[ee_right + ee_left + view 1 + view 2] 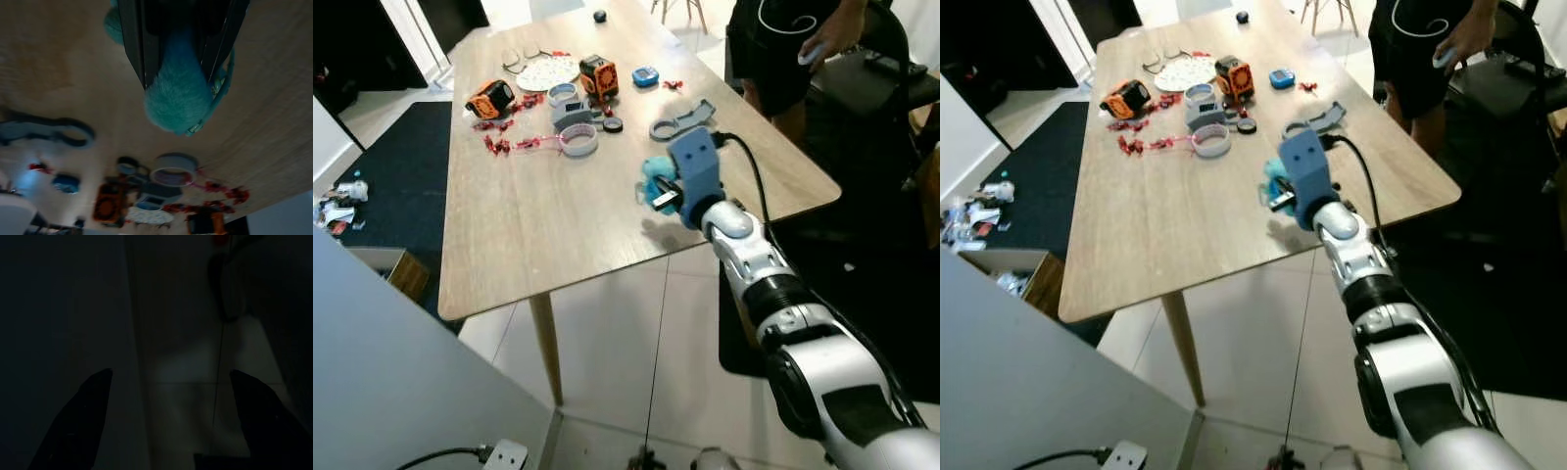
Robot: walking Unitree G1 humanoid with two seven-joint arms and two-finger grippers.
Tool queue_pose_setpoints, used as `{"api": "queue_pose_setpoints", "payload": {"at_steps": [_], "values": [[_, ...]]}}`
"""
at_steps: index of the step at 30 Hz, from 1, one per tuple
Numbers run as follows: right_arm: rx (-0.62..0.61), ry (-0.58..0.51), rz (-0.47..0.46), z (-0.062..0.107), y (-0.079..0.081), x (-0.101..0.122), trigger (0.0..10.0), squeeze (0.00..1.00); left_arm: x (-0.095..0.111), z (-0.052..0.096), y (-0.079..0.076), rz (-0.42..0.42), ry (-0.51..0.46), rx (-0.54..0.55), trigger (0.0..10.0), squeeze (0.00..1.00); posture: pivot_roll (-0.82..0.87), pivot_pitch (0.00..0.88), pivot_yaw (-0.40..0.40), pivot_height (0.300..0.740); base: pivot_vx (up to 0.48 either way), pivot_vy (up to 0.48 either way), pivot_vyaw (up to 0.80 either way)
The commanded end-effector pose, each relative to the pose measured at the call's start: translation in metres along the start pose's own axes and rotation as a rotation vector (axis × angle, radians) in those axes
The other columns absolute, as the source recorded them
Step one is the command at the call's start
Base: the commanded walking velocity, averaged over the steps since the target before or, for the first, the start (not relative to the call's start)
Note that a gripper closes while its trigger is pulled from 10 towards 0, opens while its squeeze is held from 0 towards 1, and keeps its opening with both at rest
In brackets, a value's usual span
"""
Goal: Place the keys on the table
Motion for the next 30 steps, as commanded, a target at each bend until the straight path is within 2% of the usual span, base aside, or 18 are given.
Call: {"api": "queue_pose_setpoints", "payload": {"at_steps": [1, 4, 9, 10, 11, 12, 13, 27, 30], "values": [[0.010, 0.007, -0.002, -0.004, 0.008, 0.000, 10.0, 0.00, -0.018, 0.005, 0.007, -0.018, 0.048, 0.008, 10.0, 0.00, -0.10, 0.229, 0.168, 0.740, 0.000, 0.000, 0.00], [0.003, 0.009, -0.010, -0.006, 0.008, 0.002, 10.0, 0.00, -0.020, 0.006, 0.006, -0.022, 0.050, 0.004, 10.0, 0.00, -0.09, 0.236, 0.167, 0.740, 0.000, 0.000, 0.00], [-0.060, 0.012, -0.036, -0.007, -0.001, 0.005, 10.0, 0.00, -0.019, 0.005, 0.004, -0.030, 0.045, -0.006, 10.0, 0.00, -0.09, 0.238, 0.165, 0.740, 0.000, 0.000, 0.00], [-0.079, 0.013, -0.048, -0.007, -0.005, 0.004, 10.0, 0.23, -0.018, 0.005, 0.004, -0.032, 0.044, -0.007, 10.0, 0.00, -0.09, 0.235, 0.165, 0.740, 0.000, 0.000, 0.00], [-0.093, 0.014, -0.053, -0.006, -0.008, 0.004, 10.0, 0.93, -0.017, 0.005, 0.004, -0.032, 0.041, -0.006, 10.0, 0.00, -0.09, 0.233, 0.166, 0.740, 0.000, 0.000, 0.00], [-0.093, 0.014, -0.053, -0.006, -0.008, 0.004, 10.0, 0.93, -0.017, 0.005, 0.004, -0.032, 0.041, -0.006, 10.0, 0.00, -0.09, 0.233, 0.166, 0.740, 0.000, 0.000, 0.00], [-0.111, 0.015, -0.057, -0.005, -0.011, 0.003, 10.0, 1.00, -0.016, 0.005, 0.004, -0.032, 0.038, -0.006, 10.0, 0.00, -0.09, 0.229, 0.166, 0.740, 0.000, 0.000, 0.00], [-0.230, -0.037, -0.104, 0.005, -0.046, 0.011, 10.0, 1.00, -0.012, 0.004, 0.007, -0.035, 0.029, 0.003, 10.0, 0.00, -0.11, 0.187, 0.178, 0.740, 0.000, 0.000, 0.00], [-0.264, -0.088, -0.123, 0.009, -0.060, 0.025, 10.0, 1.00, -0.005, 0.004, 0.011, -0.035, 0.016, 0.009, 10.0, 0.00, -0.11, 0.173, 0.180, 0.740, 0.000, 0.000, 0.00]]}}
Point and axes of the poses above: a point about 5 cm out from each wrist's last joint towards the gripper, its own z axis pointing back from the gripper into the wrist, its own x axis along the axis of the wrist's last joint, y = z × x, the point moved 4 cm from there along -z, pointing out of the wrist towards the gripper, and after that the axes turned 14 degrees about -z, right-handed, at the moved point
